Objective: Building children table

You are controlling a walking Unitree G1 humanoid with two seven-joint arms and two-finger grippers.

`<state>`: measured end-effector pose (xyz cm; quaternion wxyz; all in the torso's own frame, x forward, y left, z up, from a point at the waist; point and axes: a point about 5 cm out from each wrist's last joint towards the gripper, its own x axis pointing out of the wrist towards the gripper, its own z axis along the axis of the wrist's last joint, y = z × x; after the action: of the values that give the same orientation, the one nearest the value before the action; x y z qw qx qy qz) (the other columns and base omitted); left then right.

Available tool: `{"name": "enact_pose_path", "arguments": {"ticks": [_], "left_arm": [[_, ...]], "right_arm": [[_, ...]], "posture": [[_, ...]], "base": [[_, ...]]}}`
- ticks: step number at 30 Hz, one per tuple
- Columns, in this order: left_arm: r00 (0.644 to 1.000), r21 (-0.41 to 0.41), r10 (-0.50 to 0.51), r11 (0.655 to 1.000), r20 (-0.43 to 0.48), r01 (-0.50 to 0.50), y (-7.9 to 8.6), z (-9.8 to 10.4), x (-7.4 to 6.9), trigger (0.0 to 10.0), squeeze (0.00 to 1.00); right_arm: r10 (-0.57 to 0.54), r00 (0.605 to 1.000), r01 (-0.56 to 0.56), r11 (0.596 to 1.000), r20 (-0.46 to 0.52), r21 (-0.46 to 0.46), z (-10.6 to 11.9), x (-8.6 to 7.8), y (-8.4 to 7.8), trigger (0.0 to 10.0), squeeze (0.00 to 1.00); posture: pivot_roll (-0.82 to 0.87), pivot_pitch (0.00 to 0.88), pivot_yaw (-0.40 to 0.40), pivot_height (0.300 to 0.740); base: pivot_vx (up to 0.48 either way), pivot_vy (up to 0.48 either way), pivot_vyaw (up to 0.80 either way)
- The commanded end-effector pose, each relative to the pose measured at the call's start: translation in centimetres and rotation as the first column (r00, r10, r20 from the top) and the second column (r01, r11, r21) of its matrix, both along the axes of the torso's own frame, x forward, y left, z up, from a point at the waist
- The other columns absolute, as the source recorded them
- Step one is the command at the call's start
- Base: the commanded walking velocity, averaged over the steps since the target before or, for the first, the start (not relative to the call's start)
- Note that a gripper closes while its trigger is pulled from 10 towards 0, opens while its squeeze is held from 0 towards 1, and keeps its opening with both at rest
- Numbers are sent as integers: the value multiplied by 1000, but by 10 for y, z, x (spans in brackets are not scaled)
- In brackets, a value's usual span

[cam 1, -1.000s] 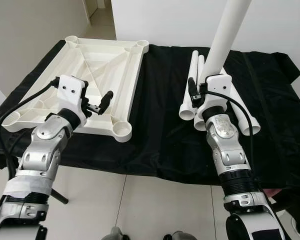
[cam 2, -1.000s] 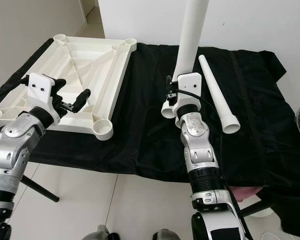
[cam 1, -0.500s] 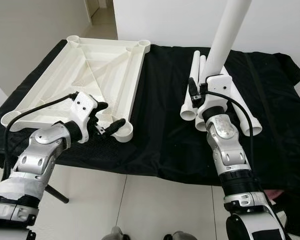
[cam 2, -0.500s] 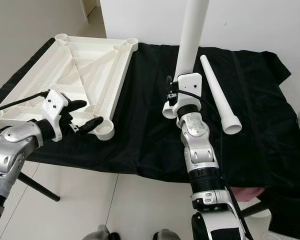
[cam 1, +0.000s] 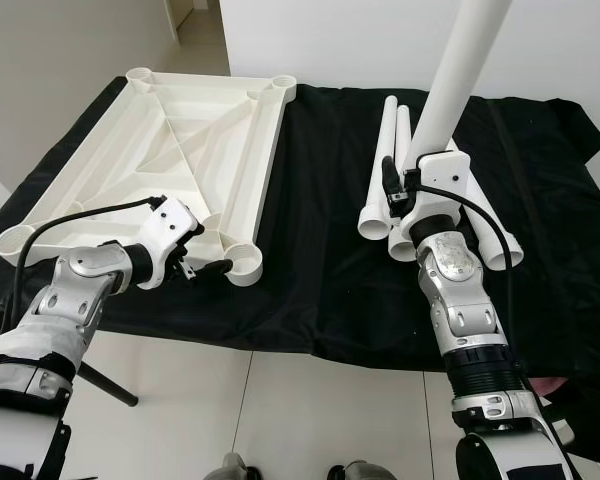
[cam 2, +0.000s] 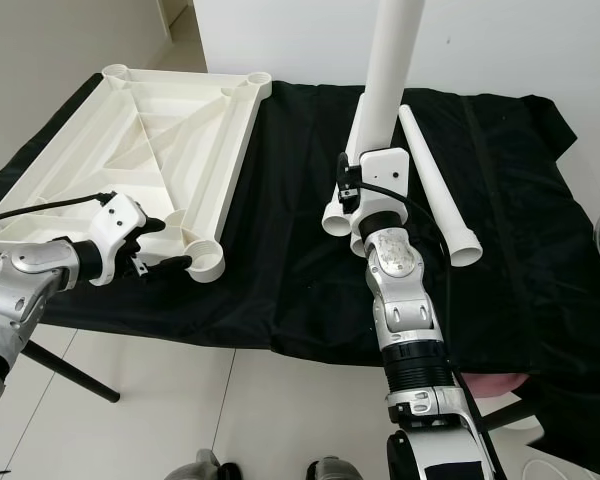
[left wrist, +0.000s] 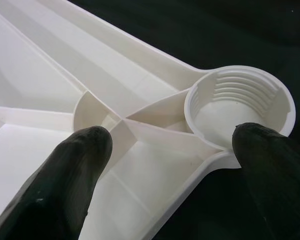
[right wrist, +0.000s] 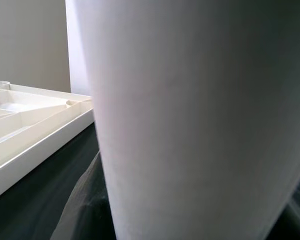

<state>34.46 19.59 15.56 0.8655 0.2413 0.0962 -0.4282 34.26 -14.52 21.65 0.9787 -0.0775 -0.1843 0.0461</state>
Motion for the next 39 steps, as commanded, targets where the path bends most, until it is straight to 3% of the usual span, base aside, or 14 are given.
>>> {"name": "enact_pose_path", "arguments": {"ticks": [1,5,10,12,13,14,15,16,19,21,30,39], "left_arm": [[999,73,8,997,-34,-6,11,-7,-1,10000,0],[998,125,-11,992,-67,19,18,-10,-1,10000,0],[994,65,-33,997,-105,40,22,-6,-1,10000,0],[989,-43,-63,997,-131,57,24,3,-1,10000,0],[989,-43,-63,997,-131,57,24,3,-1,10000,0],[986,-98,-83,993,-142,69,25,8,-1,10000,0],[986,-98,-83,993,-142,69,25,8,-1,10000,0],[982,-165,-112,983,-155,86,25,12,-2,10000,0],[973,-216,-157,969,-167,119,26,13,-5,10000,0],[971,-210,-164,970,-176,125,26,10,-7,10000,0],[954,-48,-191,982,-231,185,23,-12,-11,10000,0],[947,11,-180,982,-266,190,25,-19,-12,10000,0]], "right_arm": [[-1,1000,1,1000,5,-3,1,-2,0,10000,0],[-2,1000,2,1000,3,-5,1,-3,0,10000,0],[-2,1000,2,1000,3,-8,1,-4,0,10000,0],[-5,1000,5,1000,2,-8,0,-4,0,10000,0],[-5,1000,5,1000,2,-8,0,-4,0,10000,0],[-7,1000,7,1000,1,-8,0,-4,0,10000,0],[-7,1000,7,1000,1,-8,0,-4,0,10000,0],[-8,1000,8,1000,-1,-7,-1,-4,0,10000,0],[-6,1000,6,1000,-4,-7,-1,-4,1,10000,0],[-5,1000,5,1000,-4,-7,-1,-4,1,10000,0],[-3,1000,3,1000,3,-8,1,-3,2,10000,0],[-16,1000,16,1000,4,-7,1,-3,-1,10000,0]], "posture": [[-82,109,74,740],[-82,111,75,740],[-82,111,75,740],[-91,109,85,740],[-91,109,85,740],[-91,109,85,740],[-91,109,85,740],[-88,106,84,740],[-87,100,83,740],[-87,100,83,740],[-91,93,83,740],[-99,95,92,740]], "base": [[0,0,0],[0,0,0],[0,0,0],[0,0,0],[0,0,0],[0,0,0],[0,0,0],[0,0,0],[0,0,0],[0,0,0],[0,0,0],[0,0,0]]}}
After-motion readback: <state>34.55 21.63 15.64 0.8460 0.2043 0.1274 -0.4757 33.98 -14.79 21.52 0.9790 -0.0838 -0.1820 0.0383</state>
